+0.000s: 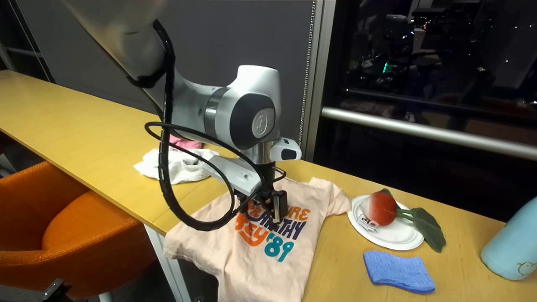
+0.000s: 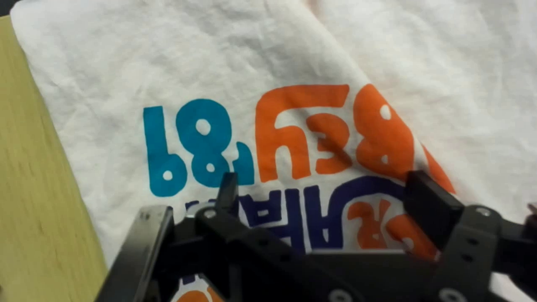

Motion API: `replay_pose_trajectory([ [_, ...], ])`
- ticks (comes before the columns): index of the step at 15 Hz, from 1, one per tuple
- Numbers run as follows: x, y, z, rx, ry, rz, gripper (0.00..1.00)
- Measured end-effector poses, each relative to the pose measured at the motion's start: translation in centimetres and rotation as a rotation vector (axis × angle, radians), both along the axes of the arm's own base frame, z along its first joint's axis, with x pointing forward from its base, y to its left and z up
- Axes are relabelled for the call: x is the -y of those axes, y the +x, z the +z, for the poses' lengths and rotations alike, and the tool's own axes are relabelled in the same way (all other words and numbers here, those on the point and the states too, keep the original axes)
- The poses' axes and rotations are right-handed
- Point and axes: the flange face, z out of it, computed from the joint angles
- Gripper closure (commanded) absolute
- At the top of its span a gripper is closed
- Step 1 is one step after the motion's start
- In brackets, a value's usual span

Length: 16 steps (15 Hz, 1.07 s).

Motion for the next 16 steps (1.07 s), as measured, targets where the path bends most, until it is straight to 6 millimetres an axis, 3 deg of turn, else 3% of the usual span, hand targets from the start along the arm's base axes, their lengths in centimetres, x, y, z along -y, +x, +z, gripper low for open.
replay_pose_trajectory([
  [7, 2.5, -1.2, -0.5, 0.01, -0.029, -0.032, 0.0],
  [16, 0.9, -1.4, -2.5, 0.193, -0.103, -0.03, 0.0],
])
